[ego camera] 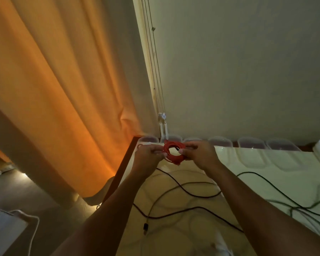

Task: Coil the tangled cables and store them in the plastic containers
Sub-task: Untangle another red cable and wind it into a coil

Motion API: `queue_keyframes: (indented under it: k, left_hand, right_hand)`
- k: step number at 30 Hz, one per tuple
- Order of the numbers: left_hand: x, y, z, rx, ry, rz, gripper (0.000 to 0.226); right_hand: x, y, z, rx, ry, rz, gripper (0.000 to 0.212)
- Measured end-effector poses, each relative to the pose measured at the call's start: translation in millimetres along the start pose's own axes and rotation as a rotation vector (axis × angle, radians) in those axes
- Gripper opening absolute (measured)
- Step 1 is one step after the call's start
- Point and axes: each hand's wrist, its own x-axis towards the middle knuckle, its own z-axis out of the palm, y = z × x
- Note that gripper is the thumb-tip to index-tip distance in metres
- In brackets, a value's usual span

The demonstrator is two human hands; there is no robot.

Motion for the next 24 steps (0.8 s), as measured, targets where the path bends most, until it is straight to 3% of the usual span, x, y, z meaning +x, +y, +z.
queue_keyframes:
  k: [4, 10, 16, 20, 24]
  left_hand:
    - [60.4, -36.0, 16.2, 0.194, -0.045, 0.025, 0.005]
    - [127.6, -70.2, 32.4, 0.308, -0.058, -0.01, 0.022]
    - [152.8, -101.7, 49.1, 0.501, -0.127, -0.019, 0.011]
    - [152.2, -107.6, 53.4, 0.54, -0.085, 0.007, 0.025]
    - [147.4, -107.3, 53.2, 0.542, -0.003, 0.068, 0.041]
  right_hand:
    - [61.1, 23.6, 18.4, -0.184, -0.02, 0.005, 0.029]
    - [126.5, 46.0, 35.3, -0.319, -0.034, -0.005, 0.023]
    - [158.4, 71.5, 46.9, -0.572, -0.16, -0.014, 0.027]
    - [160.6, 77.7, 51.0, -0.747, -0.138, -0.099, 0.029]
    - [151.6, 79.2, 41.9, -0.763, -0.101, -0.187, 0.038]
